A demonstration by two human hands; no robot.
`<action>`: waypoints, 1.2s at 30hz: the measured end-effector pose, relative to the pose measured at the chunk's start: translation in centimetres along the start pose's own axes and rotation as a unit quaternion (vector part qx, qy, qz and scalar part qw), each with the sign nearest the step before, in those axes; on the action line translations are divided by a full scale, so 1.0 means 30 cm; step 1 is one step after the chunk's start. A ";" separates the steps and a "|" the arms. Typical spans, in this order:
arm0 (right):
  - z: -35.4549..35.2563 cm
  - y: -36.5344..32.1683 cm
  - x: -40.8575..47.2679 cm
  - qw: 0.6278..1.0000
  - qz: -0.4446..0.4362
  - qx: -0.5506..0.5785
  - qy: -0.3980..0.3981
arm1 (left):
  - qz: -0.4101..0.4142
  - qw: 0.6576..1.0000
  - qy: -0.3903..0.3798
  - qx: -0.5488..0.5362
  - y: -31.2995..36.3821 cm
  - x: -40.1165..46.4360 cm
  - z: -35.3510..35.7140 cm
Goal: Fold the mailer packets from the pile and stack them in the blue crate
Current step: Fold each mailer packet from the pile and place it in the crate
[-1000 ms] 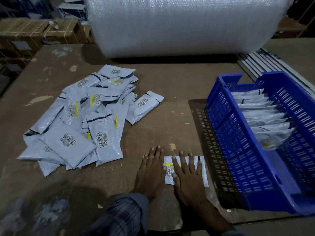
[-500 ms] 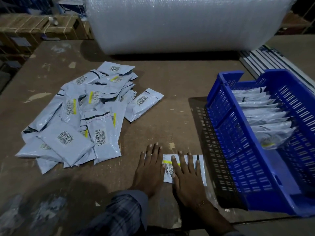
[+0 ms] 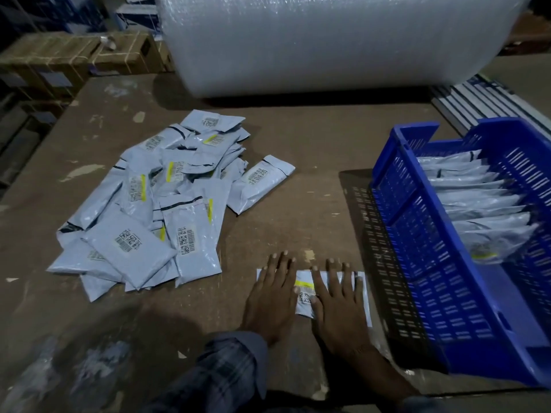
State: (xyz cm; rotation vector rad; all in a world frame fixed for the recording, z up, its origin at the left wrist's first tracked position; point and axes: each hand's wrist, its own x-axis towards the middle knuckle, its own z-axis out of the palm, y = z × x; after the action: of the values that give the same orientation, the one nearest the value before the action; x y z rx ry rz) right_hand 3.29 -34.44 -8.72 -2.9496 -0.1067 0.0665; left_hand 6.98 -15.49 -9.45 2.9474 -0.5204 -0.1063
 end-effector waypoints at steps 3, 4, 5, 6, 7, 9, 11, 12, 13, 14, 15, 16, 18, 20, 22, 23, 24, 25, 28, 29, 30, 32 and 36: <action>-0.004 0.023 -0.026 1.000 -0.018 0.000 0.006 | -0.033 0.999 0.013 0.000 0.041 0.003 -0.015; -0.011 0.034 -0.019 1.000 -0.021 0.001 0.003 | -0.013 1.000 0.007 0.010 0.041 -0.001 -0.019; -0.014 0.043 -0.004 1.000 -0.021 0.000 0.001 | 0.015 1.000 0.003 0.021 0.035 -0.006 -0.021; -0.013 0.048 0.016 1.000 -0.019 -0.005 0.000 | 0.046 0.998 0.000 0.032 0.025 -0.014 -0.023; -0.010 0.050 0.038 1.000 -0.016 -0.009 -0.001 | 0.076 0.996 0.001 0.041 0.016 -0.025 -0.024; -0.004 0.047 0.070 1.000 -0.008 -0.006 -0.003 | 0.120 0.991 -0.001 0.058 0.007 -0.050 -0.020; 0.002 0.048 0.078 1.000 0.000 -0.006 -0.001 | 0.136 0.989 -0.006 0.060 0.000 -0.052 -0.008; 0.002 0.047 0.071 1.000 -0.001 -0.006 0.002 | 0.126 0.991 -0.007 0.053 -0.004 -0.041 -0.005; -0.002 0.040 0.058 1.000 -0.003 -0.007 0.005 | 0.100 0.994 -0.009 0.038 -0.008 -0.024 -0.004; -0.007 0.031 0.039 1.000 -0.003 -0.006 0.006 | 0.065 0.998 -0.010 0.021 -0.008 -0.007 -0.006; -0.009 0.023 0.014 1.000 -0.004 -0.005 0.006 | 0.027 1.000 -0.008 0.009 -0.002 0.010 -0.009; -0.010 0.016 -0.009 1.000 -0.006 -0.005 0.008 | -0.006 1.000 -0.004 0.006 0.008 0.024 -0.012; -0.010 0.013 -0.040 1.000 -0.014 -0.001 0.007 | -0.037 0.999 0.005 0.013 0.029 0.036 -0.012; -0.011 0.025 -0.035 1.000 -0.022 0.008 0.003 | -0.004 1.000 0.002 0.025 0.035 0.022 -0.014; -0.014 0.036 -0.003 1.000 -0.028 0.008 -0.003 | 0.058 0.997 -0.017 0.045 0.027 -0.003 -0.015; -0.013 0.042 0.017 0.999 -0.029 0.011 -0.009 | 0.088 0.995 -0.021 0.052 0.023 -0.017 -0.015; -0.014 0.045 0.038 0.999 -0.028 0.013 -0.012 | 0.117 0.991 -0.021 0.061 0.020 -0.032 -0.010; -0.013 0.047 0.058 1.000 -0.025 0.009 -0.014 | 0.140 0.988 -0.016 0.069 0.021 -0.046 -0.006; -0.004 0.039 0.078 1.000 -0.011 -0.001 -0.013 | 0.166 0.985 -0.015 0.053 0.007 -0.052 -0.008; -0.005 0.033 0.070 1.000 -0.011 -0.005 -0.012 | 0.156 0.987 -0.016 0.044 -0.002 -0.041 -0.009; -0.005 0.030 0.057 1.000 -0.013 -0.006 -0.009 | 0.135 0.990 -0.016 0.035 -0.009 -0.025 -0.009; -0.010 0.026 0.018 1.000 -0.020 0.001 -0.008 | 0.071 0.997 -0.022 0.019 -0.011 0.014 -0.011; -0.001 0.031 -0.041 0.999 -0.031 0.021 -0.017 | 0.006 0.999 -0.023 0.036 0.015 0.036 -0.002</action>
State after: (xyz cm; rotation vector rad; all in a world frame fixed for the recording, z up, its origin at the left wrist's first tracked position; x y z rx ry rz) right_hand 2.13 -35.43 -8.81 -2.9009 -0.1999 0.1096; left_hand 7.86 -16.27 -9.37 3.0188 -0.5588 -0.1561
